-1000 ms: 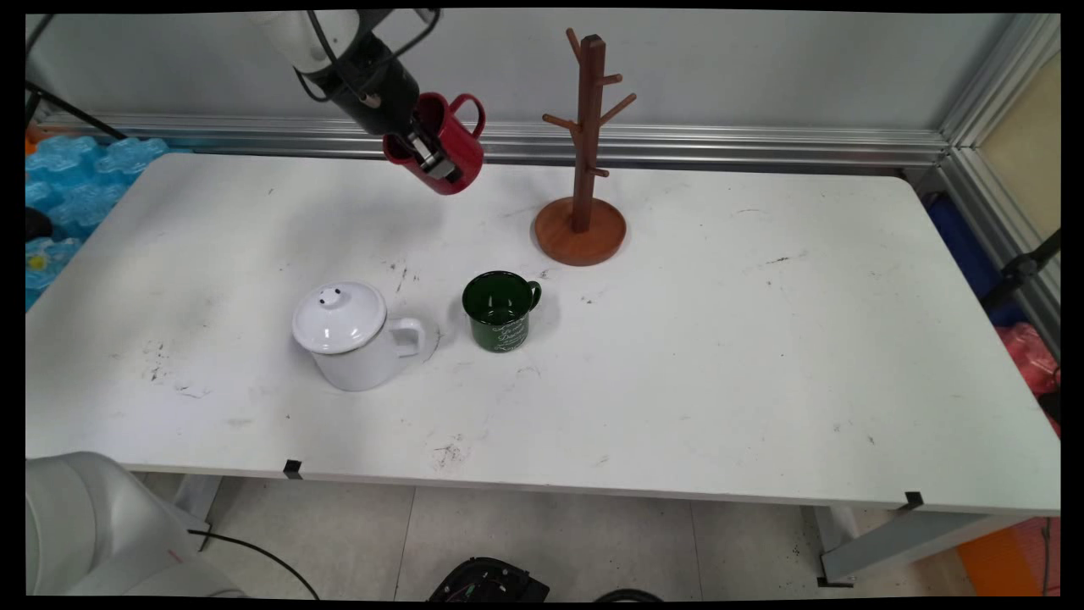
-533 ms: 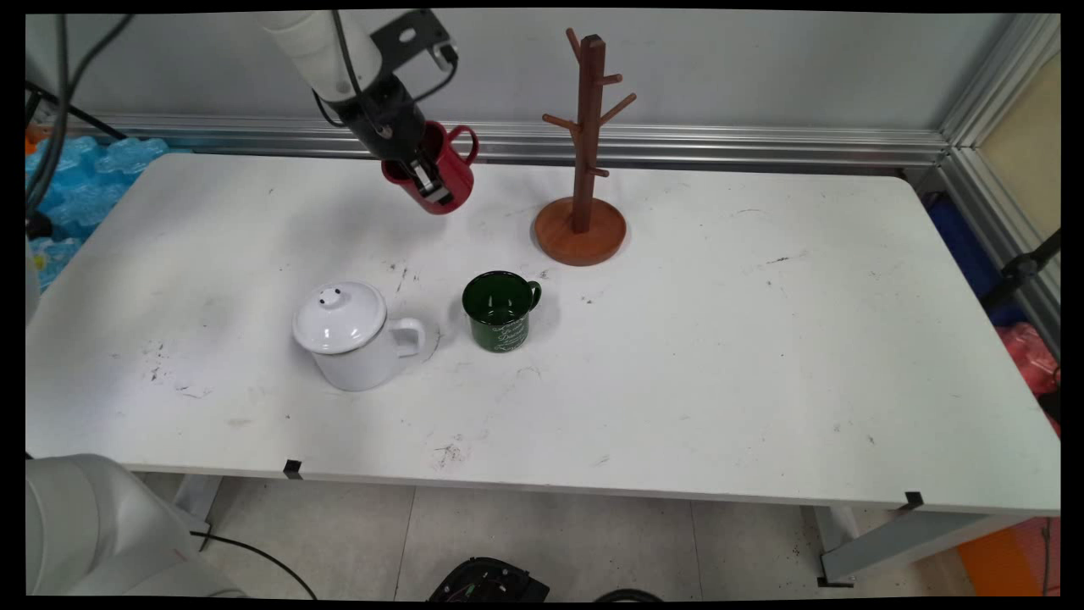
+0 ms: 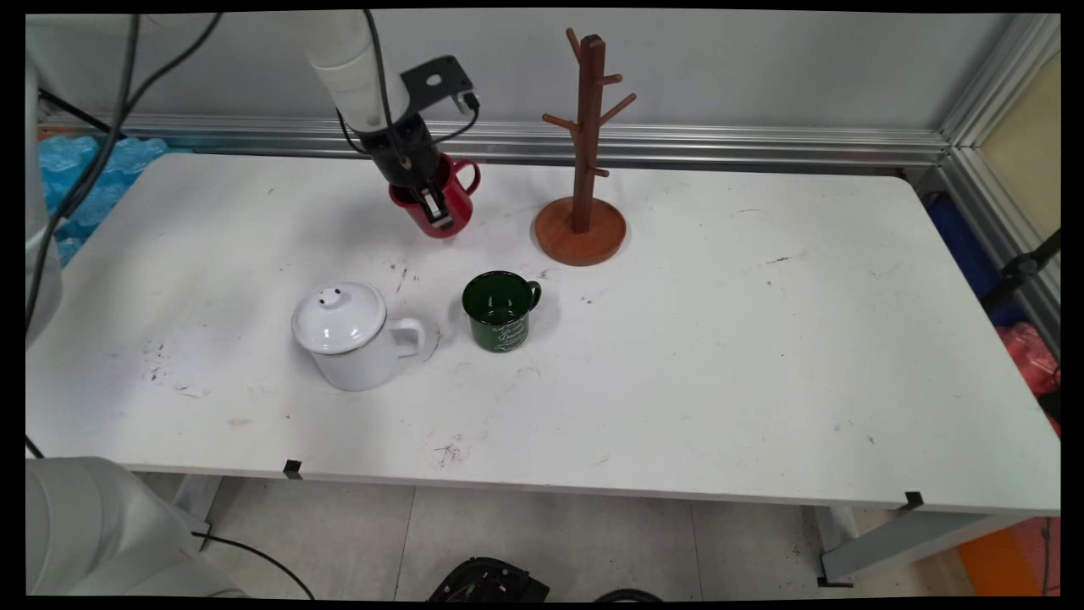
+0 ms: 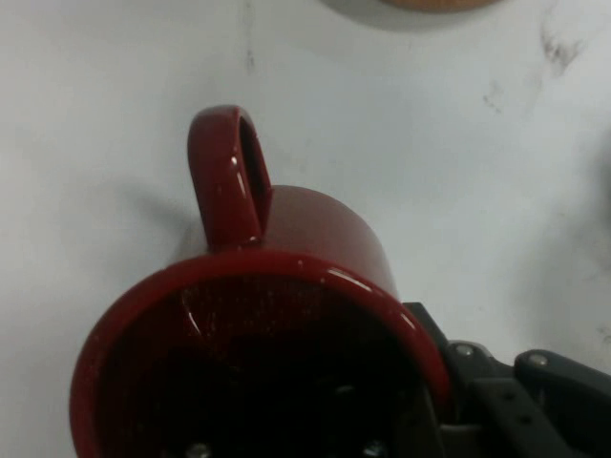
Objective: Place the picked object on the table
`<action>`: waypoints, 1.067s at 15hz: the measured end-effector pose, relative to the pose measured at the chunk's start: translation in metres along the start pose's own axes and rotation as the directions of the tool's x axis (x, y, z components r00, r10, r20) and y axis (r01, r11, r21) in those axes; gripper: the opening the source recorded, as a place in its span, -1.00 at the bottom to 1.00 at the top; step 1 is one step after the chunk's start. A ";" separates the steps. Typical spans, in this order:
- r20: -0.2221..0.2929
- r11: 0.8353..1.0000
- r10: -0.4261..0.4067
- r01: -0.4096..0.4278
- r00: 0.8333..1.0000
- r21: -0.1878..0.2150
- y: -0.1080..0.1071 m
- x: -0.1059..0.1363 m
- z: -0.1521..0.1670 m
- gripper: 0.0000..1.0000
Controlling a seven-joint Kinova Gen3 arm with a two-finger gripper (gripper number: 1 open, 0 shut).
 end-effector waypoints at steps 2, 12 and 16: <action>0.022 1.000 0.004 -0.004 1.000 -0.003 -0.001 0.004 0.010 -1.00; 0.097 1.000 -0.018 0.018 0.995 -0.001 -0.001 0.017 0.033 -1.00; 0.114 1.000 -0.022 0.023 0.993 -0.004 0.000 0.019 0.037 -1.00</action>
